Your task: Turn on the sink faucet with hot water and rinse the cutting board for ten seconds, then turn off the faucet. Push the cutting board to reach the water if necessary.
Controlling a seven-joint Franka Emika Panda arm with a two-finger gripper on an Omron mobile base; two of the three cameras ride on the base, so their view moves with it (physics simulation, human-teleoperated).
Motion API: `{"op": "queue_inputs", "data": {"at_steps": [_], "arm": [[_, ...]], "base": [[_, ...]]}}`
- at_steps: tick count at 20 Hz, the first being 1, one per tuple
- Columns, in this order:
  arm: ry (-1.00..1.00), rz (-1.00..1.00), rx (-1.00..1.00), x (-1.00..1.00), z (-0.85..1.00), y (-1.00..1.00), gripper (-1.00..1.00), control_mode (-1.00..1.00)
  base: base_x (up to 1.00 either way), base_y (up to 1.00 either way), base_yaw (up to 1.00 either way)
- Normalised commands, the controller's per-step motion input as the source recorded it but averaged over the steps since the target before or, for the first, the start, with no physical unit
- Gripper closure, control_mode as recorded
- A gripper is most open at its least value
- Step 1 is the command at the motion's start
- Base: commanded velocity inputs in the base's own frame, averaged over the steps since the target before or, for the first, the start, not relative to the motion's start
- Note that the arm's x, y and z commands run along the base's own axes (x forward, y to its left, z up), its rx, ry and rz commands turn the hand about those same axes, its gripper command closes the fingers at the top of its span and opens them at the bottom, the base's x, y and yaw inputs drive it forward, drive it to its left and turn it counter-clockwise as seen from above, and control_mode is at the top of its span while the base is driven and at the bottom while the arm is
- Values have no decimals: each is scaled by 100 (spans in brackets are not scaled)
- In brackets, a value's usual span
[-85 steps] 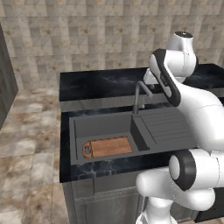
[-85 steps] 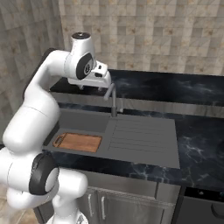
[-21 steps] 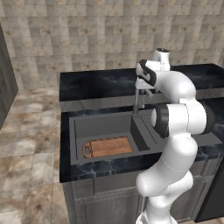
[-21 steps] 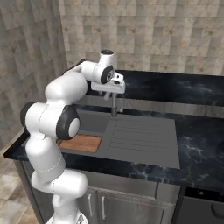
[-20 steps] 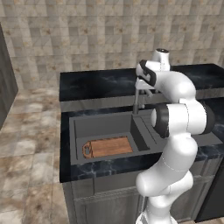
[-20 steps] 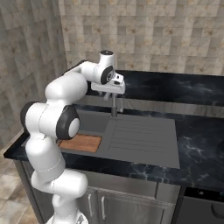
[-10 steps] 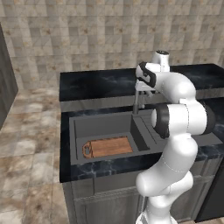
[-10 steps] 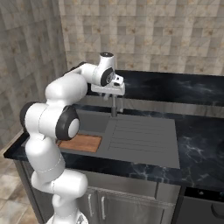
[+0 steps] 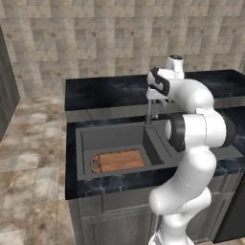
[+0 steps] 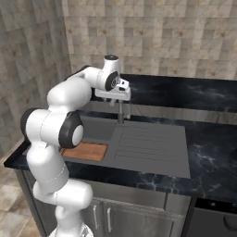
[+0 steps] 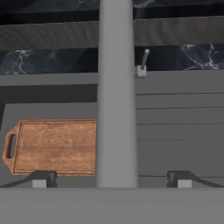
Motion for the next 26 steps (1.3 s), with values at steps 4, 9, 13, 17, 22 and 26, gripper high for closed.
{"op": "queue_inputs", "data": {"at_steps": [4, 9, 13, 17, 22, 26], "arm": [[1, 0, 0, 0, 0, 18, -100, -100], [2, 0, 0, 0, 0, 21, -100, -100], [3, 0, 0, 0, 0, 21, -100, -100], [4, 0, 0, 0, -1, 23, -100, -100], [5, 0, 0, 0, -1, 25, -100, -100], [5, 0, 0, 0, -1, 27, -100, -100]], "base": [[0, 0, 0], [0, 0, 0], [0, 0, 0], [0, 0, 0], [0, 0, 0], [0, 0, 0]]}}
